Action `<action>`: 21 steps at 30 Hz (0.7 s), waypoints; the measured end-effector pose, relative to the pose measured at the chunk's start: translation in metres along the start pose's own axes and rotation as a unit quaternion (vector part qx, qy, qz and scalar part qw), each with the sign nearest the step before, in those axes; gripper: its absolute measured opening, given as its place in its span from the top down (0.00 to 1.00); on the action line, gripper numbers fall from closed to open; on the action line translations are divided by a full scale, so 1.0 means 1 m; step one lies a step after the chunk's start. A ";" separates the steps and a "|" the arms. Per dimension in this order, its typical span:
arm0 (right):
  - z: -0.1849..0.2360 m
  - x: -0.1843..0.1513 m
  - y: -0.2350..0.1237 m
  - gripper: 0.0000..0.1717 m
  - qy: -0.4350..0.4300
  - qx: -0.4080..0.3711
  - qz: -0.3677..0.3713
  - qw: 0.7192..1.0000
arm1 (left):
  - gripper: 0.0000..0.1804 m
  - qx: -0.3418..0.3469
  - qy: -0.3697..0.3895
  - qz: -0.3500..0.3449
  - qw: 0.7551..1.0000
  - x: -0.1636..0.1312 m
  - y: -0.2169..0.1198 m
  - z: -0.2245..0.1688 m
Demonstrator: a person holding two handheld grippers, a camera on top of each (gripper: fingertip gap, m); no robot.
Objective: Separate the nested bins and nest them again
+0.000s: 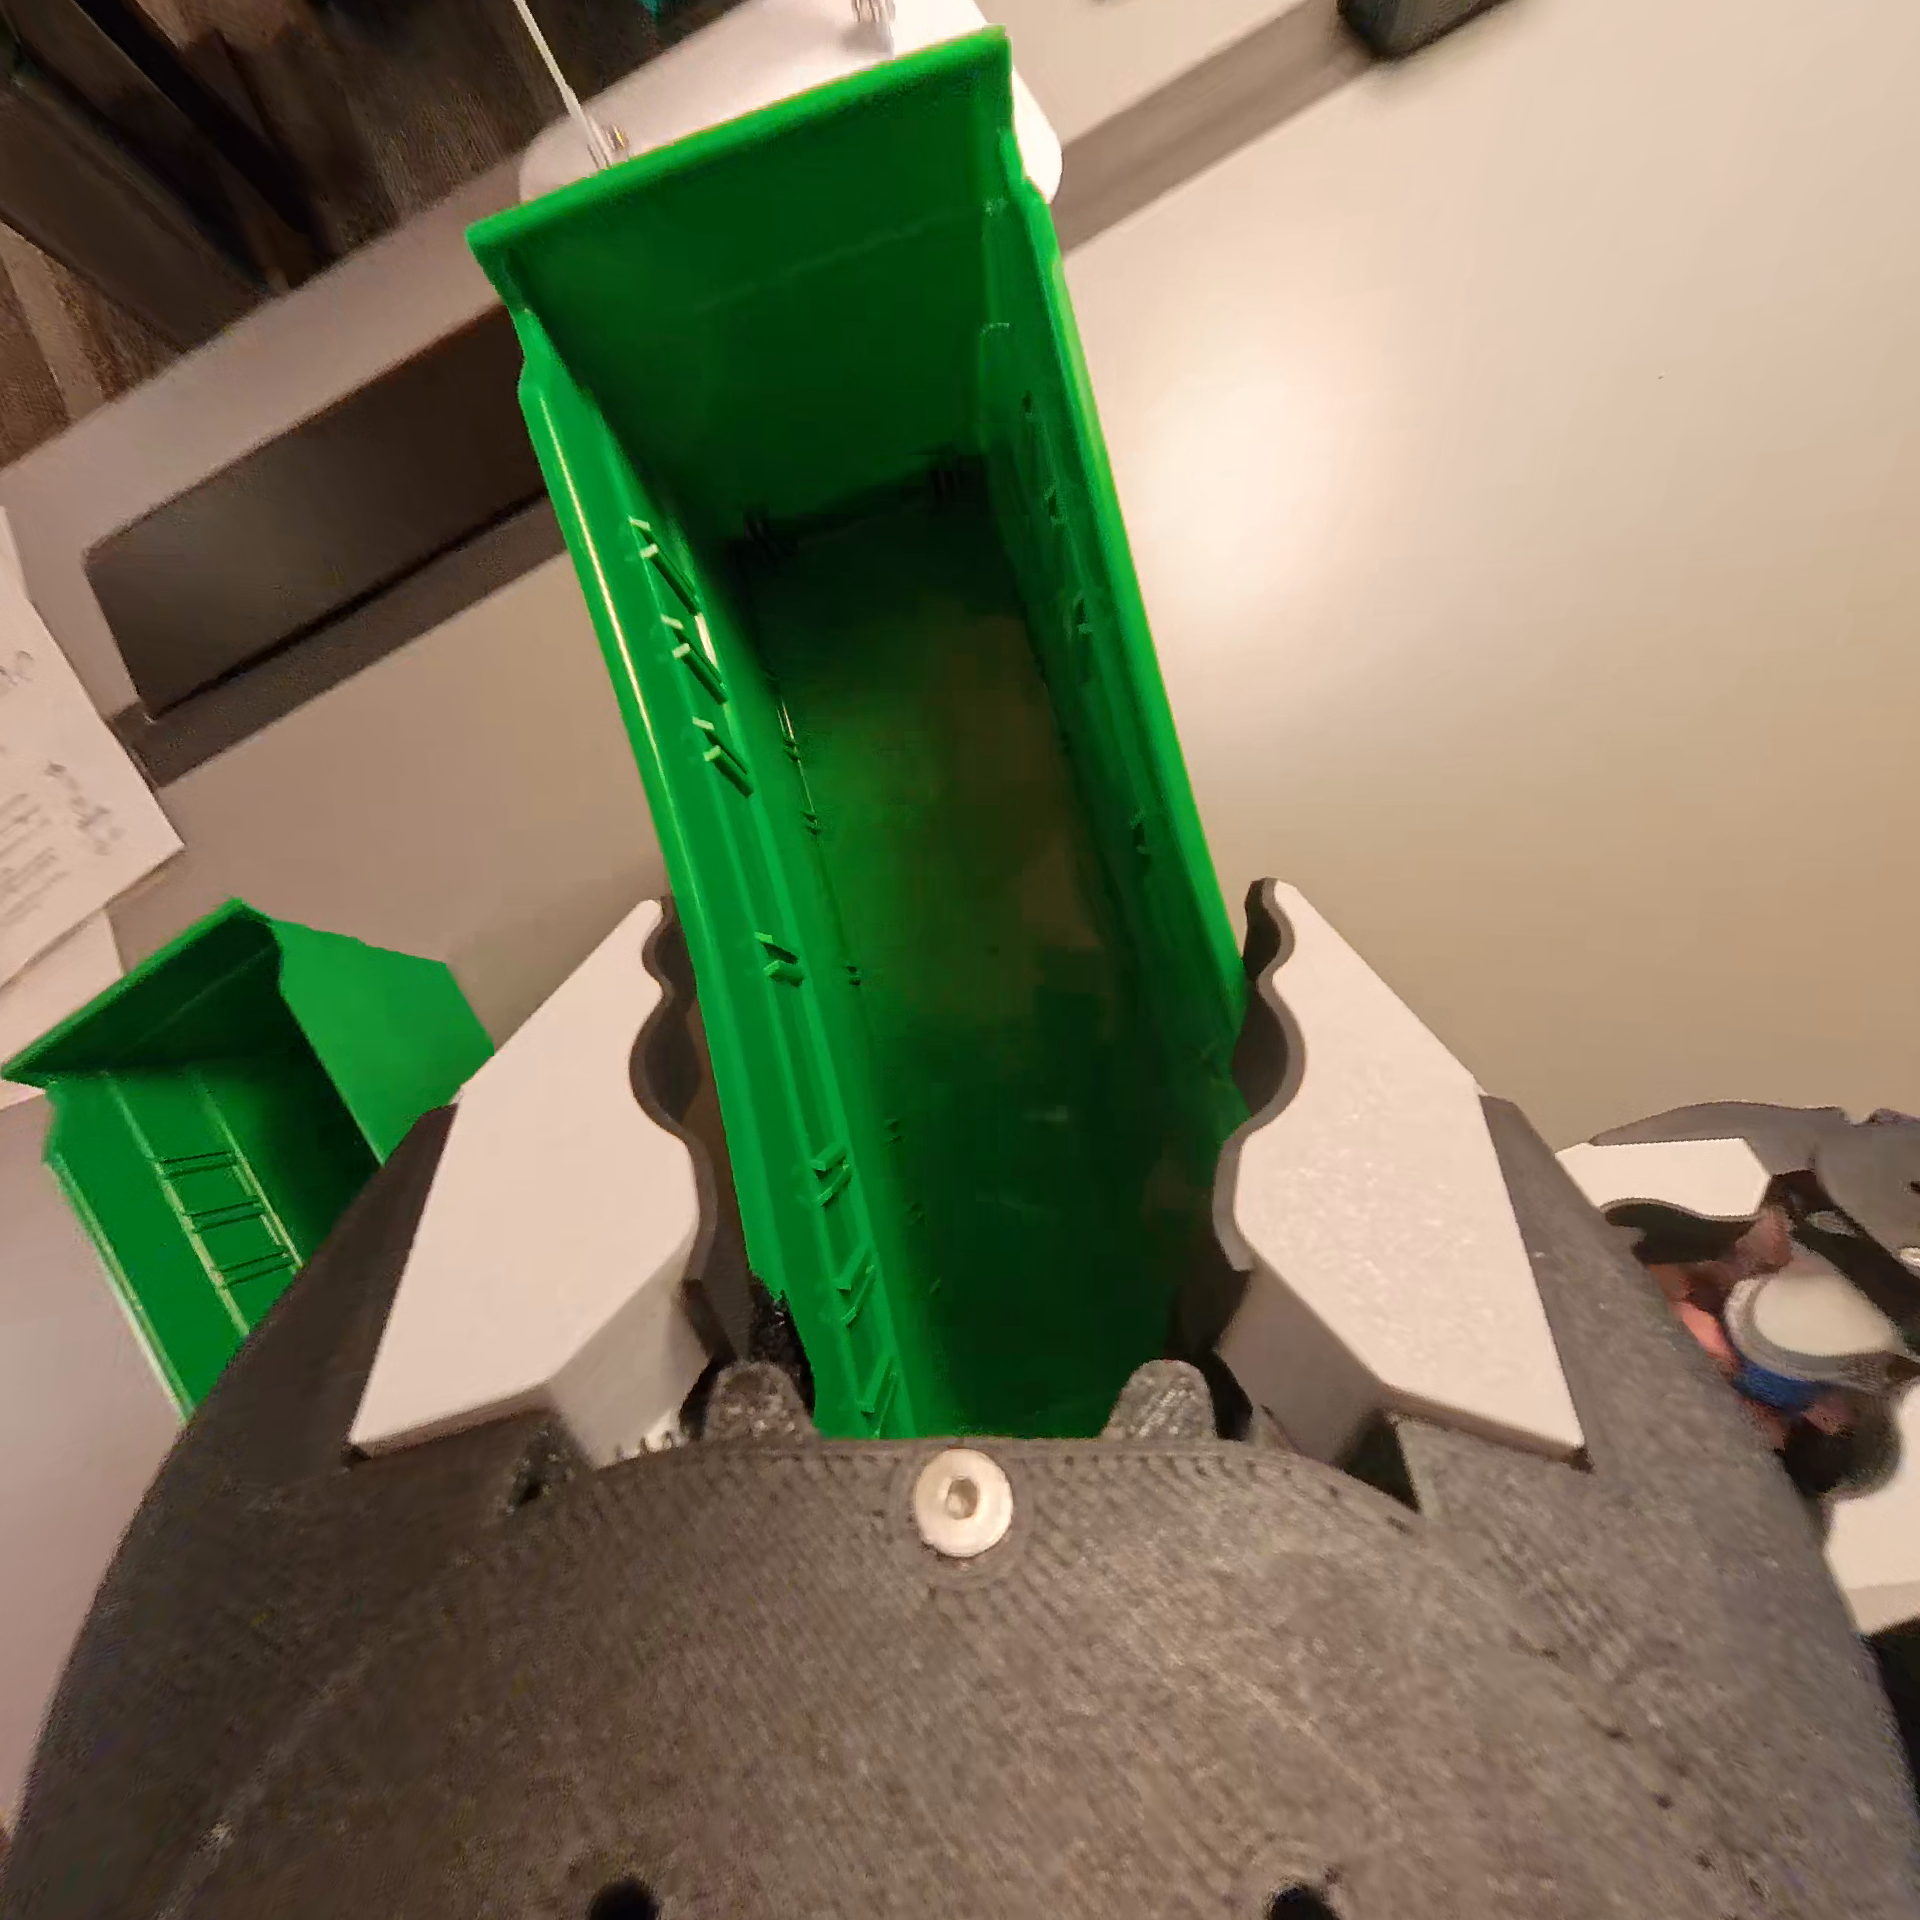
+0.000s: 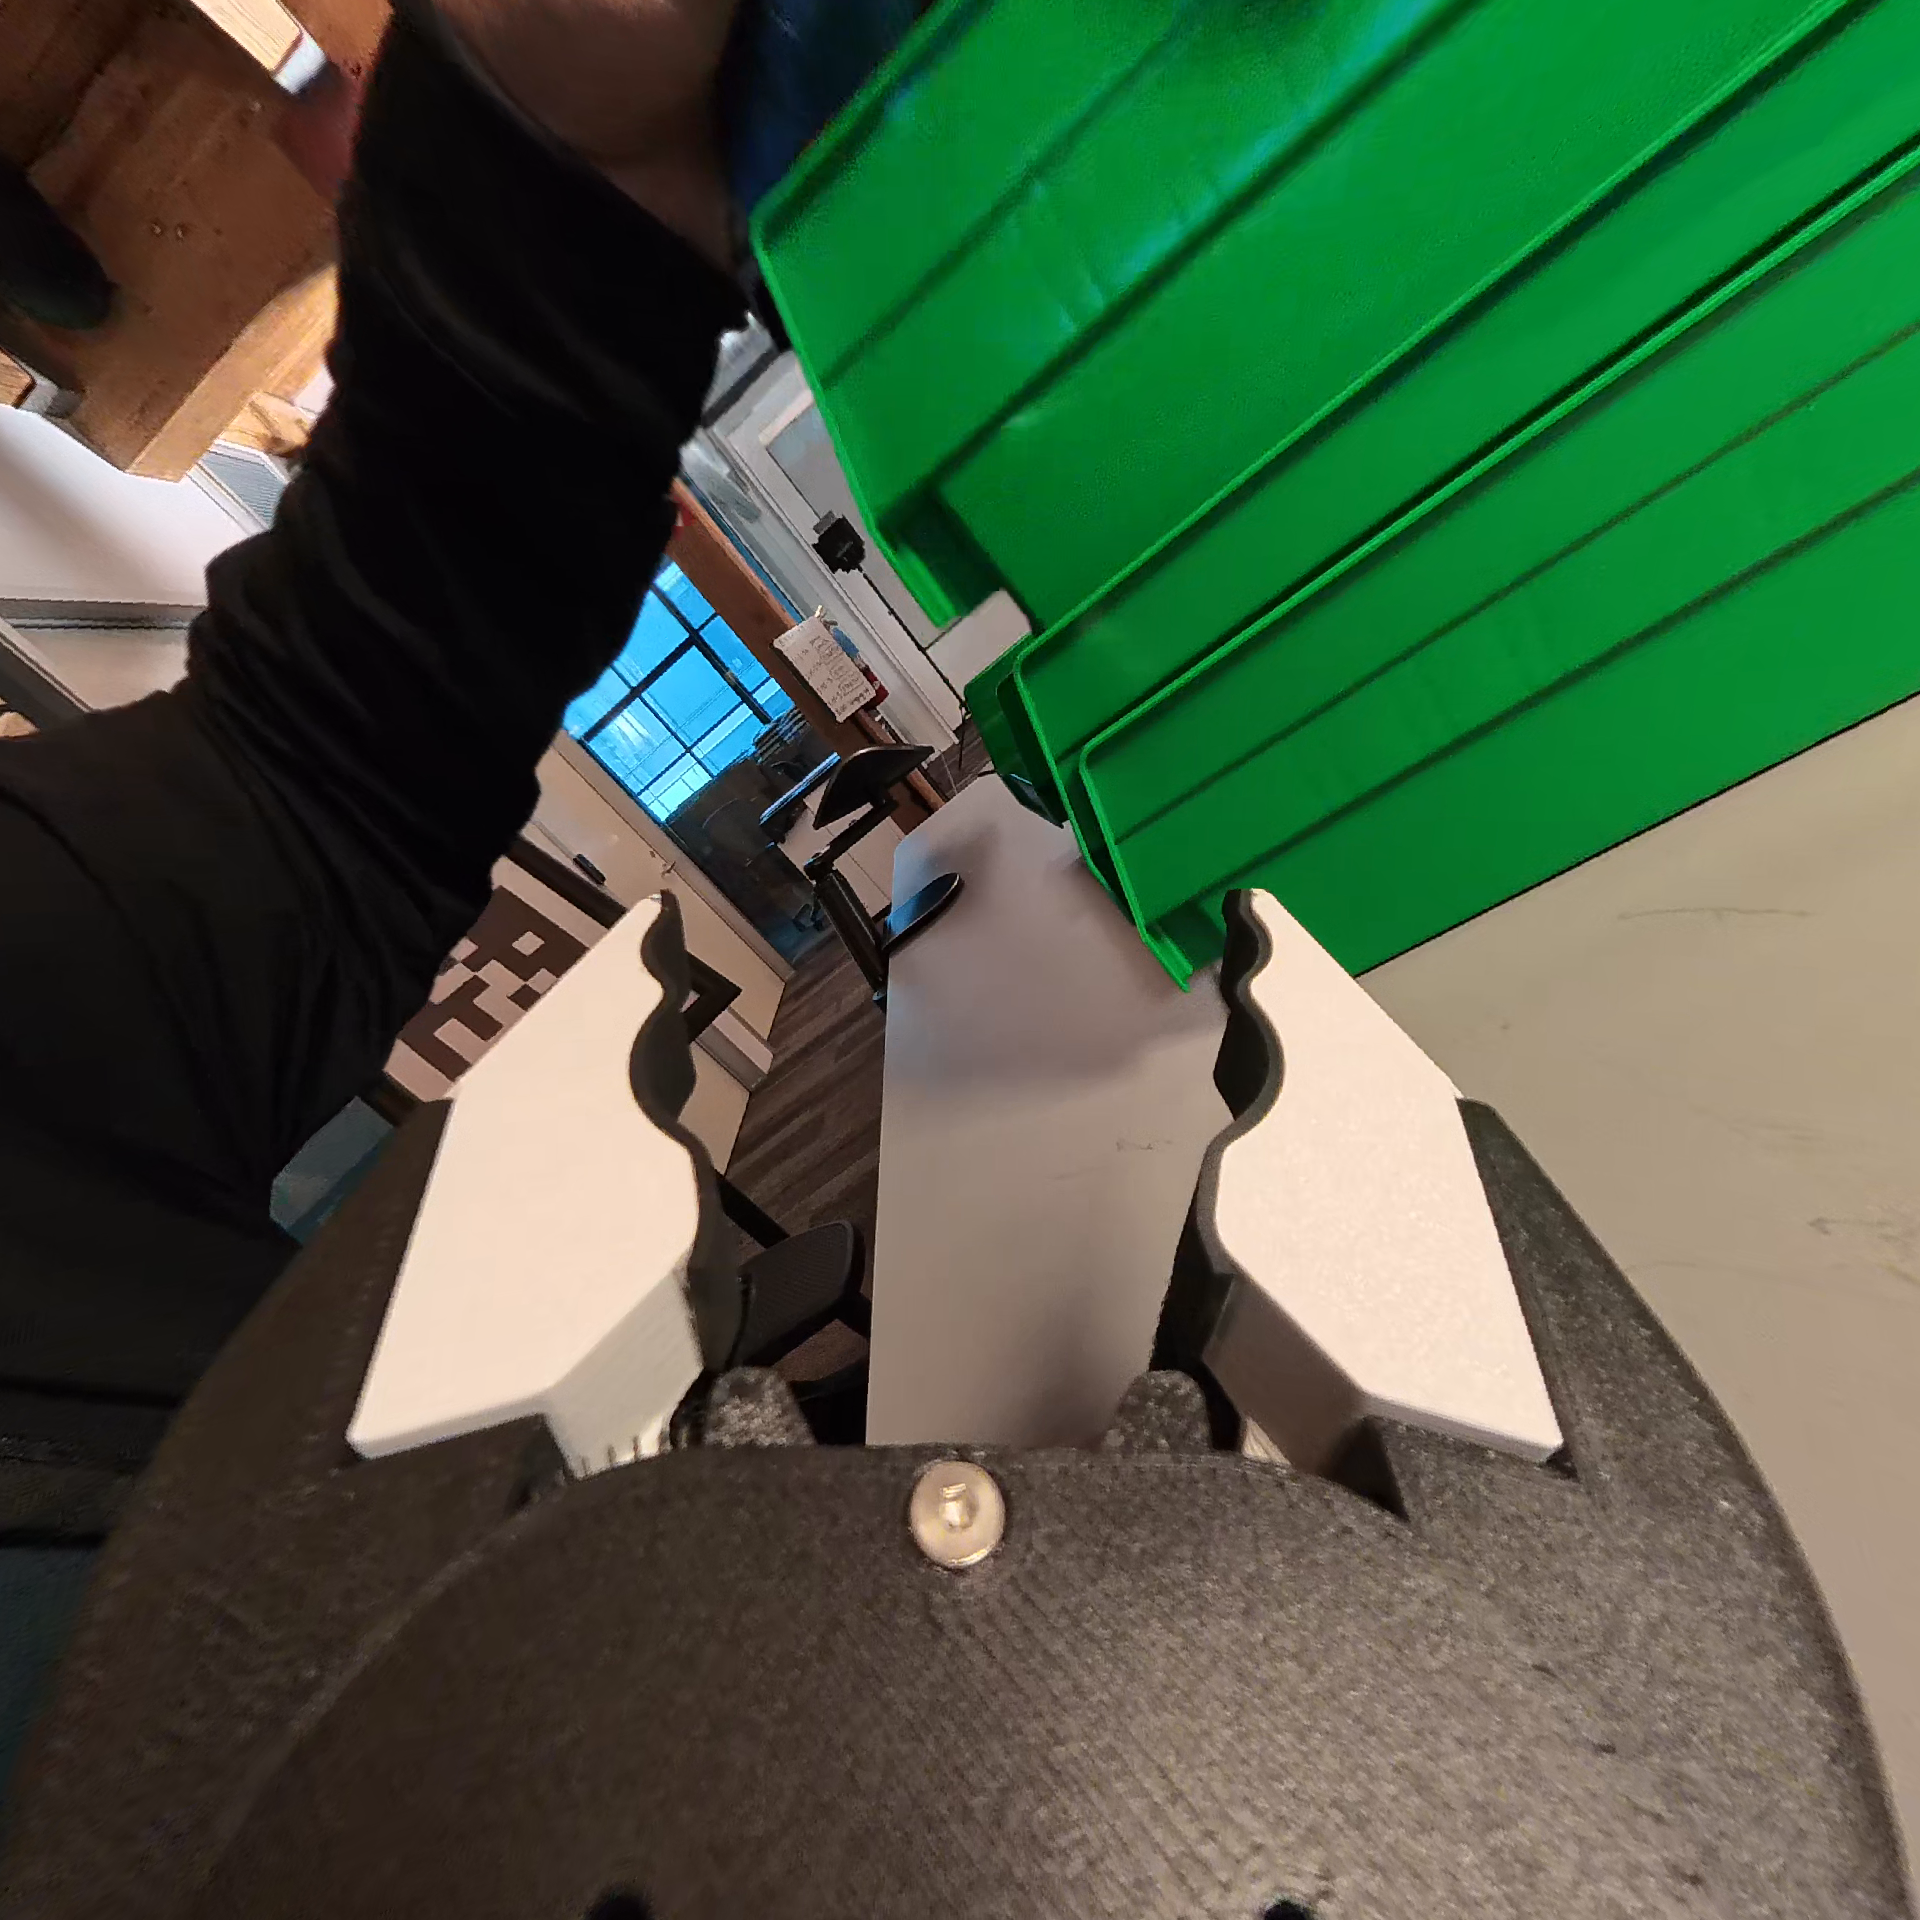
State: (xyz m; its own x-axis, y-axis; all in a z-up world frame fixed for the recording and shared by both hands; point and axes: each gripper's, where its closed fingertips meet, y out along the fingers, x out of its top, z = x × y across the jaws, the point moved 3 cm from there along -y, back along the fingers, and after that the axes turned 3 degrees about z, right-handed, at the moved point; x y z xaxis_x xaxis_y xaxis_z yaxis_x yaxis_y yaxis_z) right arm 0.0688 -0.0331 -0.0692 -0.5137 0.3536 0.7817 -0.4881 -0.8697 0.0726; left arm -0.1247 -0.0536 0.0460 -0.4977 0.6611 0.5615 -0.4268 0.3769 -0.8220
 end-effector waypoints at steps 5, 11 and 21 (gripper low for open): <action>0.001 0.003 -0.004 0.40 0.013 0.015 -0.007 1.000 | 0.42 -0.022 -0.002 -0.047 0.999 0.032 -0.032 -0.020; -0.017 0.019 -0.041 0.40 0.005 -0.032 -0.023 0.999 | 0.41 -0.106 -0.016 -0.076 0.991 0.063 -0.026 -0.082; -0.056 0.043 -0.137 0.38 -0.015 -0.181 -0.045 0.982 | 0.39 -0.114 -0.029 -0.004 0.993 0.055 0.098 -0.148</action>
State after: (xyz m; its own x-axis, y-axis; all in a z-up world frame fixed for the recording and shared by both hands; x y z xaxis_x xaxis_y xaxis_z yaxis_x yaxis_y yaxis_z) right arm 0.0745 0.1203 -0.0804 -0.4385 0.4074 0.8011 -0.7517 -0.6548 -0.0784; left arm -0.0823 0.1158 -0.0180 -0.5405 0.6217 0.5669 -0.2522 0.5230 -0.8141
